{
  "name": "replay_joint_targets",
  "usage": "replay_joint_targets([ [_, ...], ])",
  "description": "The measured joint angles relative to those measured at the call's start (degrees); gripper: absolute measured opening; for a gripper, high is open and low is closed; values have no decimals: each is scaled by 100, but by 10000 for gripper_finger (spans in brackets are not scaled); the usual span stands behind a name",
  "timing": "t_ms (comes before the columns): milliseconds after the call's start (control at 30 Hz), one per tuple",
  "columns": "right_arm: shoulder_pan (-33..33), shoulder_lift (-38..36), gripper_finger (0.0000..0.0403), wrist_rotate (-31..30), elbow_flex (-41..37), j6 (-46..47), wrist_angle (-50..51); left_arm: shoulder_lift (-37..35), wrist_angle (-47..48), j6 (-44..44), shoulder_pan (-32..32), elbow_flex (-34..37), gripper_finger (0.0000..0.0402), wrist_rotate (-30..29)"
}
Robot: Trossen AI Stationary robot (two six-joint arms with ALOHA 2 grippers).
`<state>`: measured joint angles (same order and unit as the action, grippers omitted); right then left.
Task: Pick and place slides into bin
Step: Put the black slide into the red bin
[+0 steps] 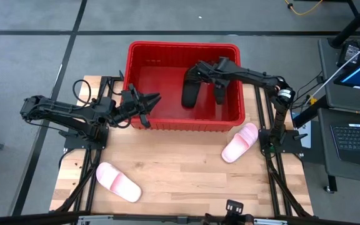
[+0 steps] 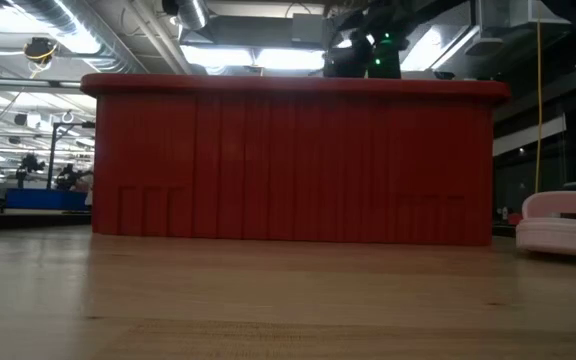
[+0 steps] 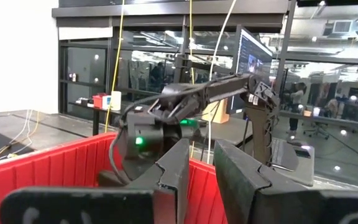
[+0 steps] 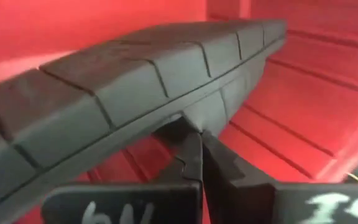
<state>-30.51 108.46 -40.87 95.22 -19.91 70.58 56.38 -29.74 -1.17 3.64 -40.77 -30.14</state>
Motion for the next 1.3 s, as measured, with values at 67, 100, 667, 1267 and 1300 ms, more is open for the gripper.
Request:
replay_joint_targets([
  [67,21,-2,1,-22,129,-135,65,0,0,0,0,0,70,93],
  [100,22,-2,1,-28,161,-193,146,0,0,0,0,0,70,170],
  [667,100,782,0,-654,-25,-604,693,0,0,-5,0,0,70,421],
  [1267,320,986,38,-88,424,-564,233,0,0,44,0,0,70,436],
  [1300,340,988,40,-1,526,-566,170,0,0,44,0,0,70,436],
])
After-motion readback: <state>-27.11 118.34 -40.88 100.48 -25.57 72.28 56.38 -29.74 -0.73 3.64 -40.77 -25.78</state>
